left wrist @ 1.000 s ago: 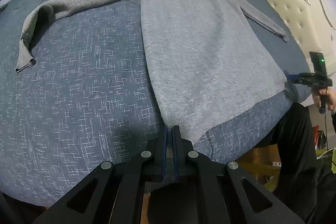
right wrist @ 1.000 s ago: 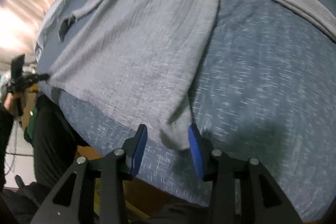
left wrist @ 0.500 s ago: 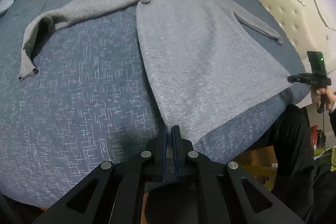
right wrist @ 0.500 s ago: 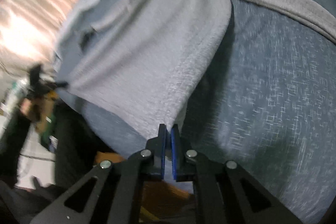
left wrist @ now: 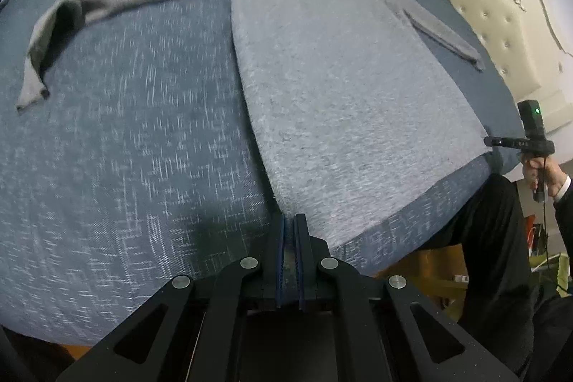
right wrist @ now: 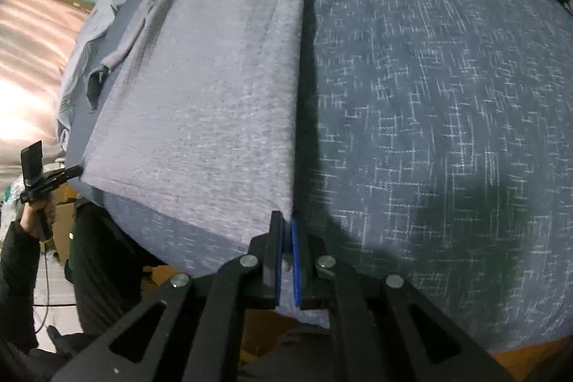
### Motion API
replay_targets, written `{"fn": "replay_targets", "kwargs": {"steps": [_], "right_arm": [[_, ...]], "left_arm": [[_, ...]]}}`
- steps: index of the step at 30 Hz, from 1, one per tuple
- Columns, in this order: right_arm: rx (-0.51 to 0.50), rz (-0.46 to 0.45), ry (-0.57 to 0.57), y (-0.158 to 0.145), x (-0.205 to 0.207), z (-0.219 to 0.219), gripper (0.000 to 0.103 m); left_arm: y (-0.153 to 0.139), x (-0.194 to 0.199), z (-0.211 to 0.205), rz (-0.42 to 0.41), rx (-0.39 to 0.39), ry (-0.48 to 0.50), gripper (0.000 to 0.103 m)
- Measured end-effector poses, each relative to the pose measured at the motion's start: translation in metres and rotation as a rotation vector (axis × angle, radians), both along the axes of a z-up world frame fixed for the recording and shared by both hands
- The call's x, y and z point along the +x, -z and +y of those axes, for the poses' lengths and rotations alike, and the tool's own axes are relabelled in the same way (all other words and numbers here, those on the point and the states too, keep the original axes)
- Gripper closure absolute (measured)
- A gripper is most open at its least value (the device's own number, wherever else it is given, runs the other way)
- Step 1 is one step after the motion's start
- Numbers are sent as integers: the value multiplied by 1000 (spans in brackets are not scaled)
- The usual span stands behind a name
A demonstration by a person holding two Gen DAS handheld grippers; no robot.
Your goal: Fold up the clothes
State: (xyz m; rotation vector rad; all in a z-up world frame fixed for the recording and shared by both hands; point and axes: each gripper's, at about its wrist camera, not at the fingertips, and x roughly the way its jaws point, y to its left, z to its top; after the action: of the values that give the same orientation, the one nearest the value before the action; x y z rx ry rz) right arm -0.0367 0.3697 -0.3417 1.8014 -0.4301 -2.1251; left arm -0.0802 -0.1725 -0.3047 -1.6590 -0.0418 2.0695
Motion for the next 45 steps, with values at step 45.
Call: {"fn": "replay_targets", "kwargs": {"steps": [45], "right_arm": [[33, 91, -117, -59, 2, -16, 99]], "left_arm": [[-18, 7, -1, 20, 61, 7, 100]]}}
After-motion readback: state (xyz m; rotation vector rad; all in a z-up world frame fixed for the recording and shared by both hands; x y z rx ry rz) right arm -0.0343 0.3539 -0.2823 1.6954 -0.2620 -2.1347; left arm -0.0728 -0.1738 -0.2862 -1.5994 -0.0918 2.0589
